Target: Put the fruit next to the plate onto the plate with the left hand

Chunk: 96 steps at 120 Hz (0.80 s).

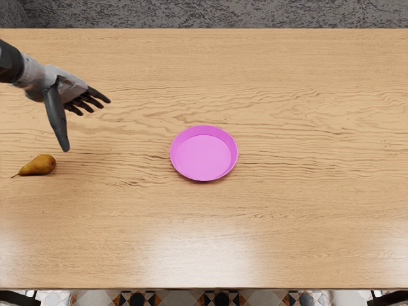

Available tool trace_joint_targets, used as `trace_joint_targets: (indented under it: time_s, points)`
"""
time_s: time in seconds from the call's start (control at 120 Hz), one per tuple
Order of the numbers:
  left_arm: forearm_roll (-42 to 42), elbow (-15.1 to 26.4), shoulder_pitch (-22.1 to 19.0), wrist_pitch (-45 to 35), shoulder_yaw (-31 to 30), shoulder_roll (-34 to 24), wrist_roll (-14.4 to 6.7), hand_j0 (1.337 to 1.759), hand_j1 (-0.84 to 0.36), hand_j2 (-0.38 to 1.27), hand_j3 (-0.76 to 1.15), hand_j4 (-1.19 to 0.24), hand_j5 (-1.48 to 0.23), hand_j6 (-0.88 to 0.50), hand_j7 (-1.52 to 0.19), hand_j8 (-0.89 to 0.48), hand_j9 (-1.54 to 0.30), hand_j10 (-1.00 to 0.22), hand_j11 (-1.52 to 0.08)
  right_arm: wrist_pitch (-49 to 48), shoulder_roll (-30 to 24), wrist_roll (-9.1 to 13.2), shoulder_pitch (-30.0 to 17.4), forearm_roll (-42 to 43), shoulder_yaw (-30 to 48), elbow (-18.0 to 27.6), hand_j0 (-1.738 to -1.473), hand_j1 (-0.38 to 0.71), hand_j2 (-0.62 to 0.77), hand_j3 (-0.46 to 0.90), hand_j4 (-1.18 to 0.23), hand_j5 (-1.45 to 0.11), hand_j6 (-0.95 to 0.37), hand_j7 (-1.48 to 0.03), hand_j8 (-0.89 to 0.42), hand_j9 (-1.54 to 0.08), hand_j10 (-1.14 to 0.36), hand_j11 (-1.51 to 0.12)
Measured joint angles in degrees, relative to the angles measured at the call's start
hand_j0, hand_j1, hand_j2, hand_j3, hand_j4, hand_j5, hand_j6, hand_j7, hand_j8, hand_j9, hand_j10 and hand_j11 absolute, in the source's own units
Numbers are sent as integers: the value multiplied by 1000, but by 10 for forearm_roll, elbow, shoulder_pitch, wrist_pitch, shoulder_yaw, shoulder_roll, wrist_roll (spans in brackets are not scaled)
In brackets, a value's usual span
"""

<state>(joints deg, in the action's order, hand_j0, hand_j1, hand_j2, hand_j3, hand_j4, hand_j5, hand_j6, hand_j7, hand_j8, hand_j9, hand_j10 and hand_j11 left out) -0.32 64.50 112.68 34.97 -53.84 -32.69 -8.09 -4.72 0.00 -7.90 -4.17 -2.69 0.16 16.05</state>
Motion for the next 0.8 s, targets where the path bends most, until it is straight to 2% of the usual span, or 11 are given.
trace_joint_targets:
  time_s: [0.442, 0.475, 0.542, 0.625, 0.708, 0.8]
  points:
    - [31, -10, -9, 0, -3, -15, -1, 1658, 343, 1, 0, -6, -7, -6, -7, -6, -7, -6, -7, 2, 0, -1, -1, -1, 0, -21, -1658, -337, -2, 0, -9, -13, -9, -13, -9, -13, -10, -13]
    - [41, -10, -10, 0, -3, -19, -15, 1658, 343, 1, 0, -6, -7, -6, -7, -6, -7, -6, -7, 2, 0, -1, -1, -1, 0, -21, -1658, -337, -2, 0, -9, -13, -9, -13, -9, -13, -10, -13]
    - [50, -14, 1, 0, -3, -37, -56, 1658, 342, 1, 0, -6, -7, -7, -7, -7, -7, -6, -7, 2, 0, -1, -1, -1, 0, -21, -1658, -337, -2, 0, -9, -13, -9, -13, -10, -13, -10, -13]
    - [54, -7, 40, 0, -20, -32, -82, 1658, 342, 1, 0, -7, -8, -7, -8, -7, -8, -7, -8, 2, 0, -1, -1, -1, 0, -21, -1658, -337, -2, 0, -10, -13, -9, -13, -10, -13, -10, -13]
    - [51, 52, 79, -63, -59, -23, -94, 1658, 342, 1, 0, -7, -8, -7, -8, -7, -7, -6, -7, 2, 0, -1, -1, -1, 0, -22, -1658, -337, -2, 0, -10, -13, -9, -13, -10, -13, -10, -13]
    - [42, 122, 82, -183, -80, 3, -100, 1658, 342, 1, 0, -6, -7, -7, -7, -6, -7, -6, -7, 2, 0, -1, -1, -1, 0, -22, -1658, -337, -2, 0, -10, -13, -9, -13, -10, -13, -10, -13]
